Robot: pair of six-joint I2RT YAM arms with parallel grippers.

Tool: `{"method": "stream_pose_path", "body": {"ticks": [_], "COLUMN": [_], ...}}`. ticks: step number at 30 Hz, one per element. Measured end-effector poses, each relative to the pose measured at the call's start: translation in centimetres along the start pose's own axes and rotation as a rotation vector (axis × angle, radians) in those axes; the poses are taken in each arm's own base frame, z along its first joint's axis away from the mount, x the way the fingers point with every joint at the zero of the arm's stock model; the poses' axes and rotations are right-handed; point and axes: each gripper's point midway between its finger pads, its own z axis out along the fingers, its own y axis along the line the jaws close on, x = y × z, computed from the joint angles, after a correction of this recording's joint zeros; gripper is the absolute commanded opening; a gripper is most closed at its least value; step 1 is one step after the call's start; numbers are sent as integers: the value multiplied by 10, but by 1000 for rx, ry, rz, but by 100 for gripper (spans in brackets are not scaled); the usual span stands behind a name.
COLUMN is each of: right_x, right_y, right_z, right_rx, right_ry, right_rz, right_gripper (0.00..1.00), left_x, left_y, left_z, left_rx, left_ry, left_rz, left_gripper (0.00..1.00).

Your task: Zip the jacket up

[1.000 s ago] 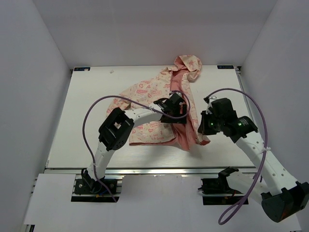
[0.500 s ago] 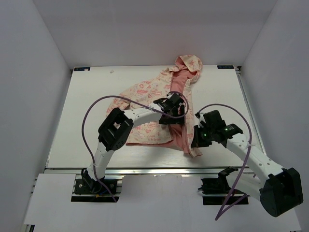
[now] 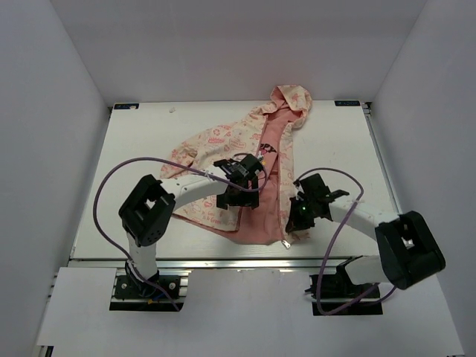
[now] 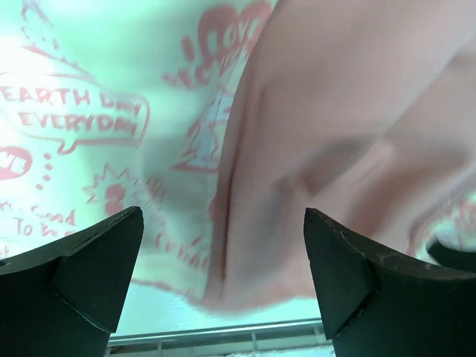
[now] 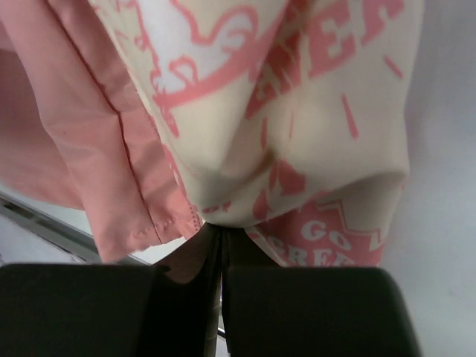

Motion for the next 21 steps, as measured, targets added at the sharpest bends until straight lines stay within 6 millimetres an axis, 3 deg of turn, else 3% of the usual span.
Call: {"method": "stream_pose_path", "body": {"ticks": [4,8,11,15,18,19,21], "right_x": [-32,-89,-142,-212,-239,-242,-242], "right_y": [8,-3,-33,-92,-124,-127,-115], "right_z": [9,16,15,1,-17,-26,-44], "right_rx": [33,127,182,270,318,317,277], "right_ry": [-21,-91,-156,-253,-291,-300,-304], "right_rz": [53,109,209,342,369,354,300], "right_gripper": [0,0,0,0,0,0,0], "left_x": [-3,-12,-24,-61,-84,-87,-87], "left_y": [1,0,3,13,23,25,21], "left_z": [-10,-13,-11,0,14,19,25], "left_rx": [22,41,63,107,114,117,142], "left_ry": [-24,-51,-61,-88,-108,-109,-97], "left_rz": [12,29,25,-25,-37,-34,-15], "left_gripper": [98,98,98,98,98,98,98]}}
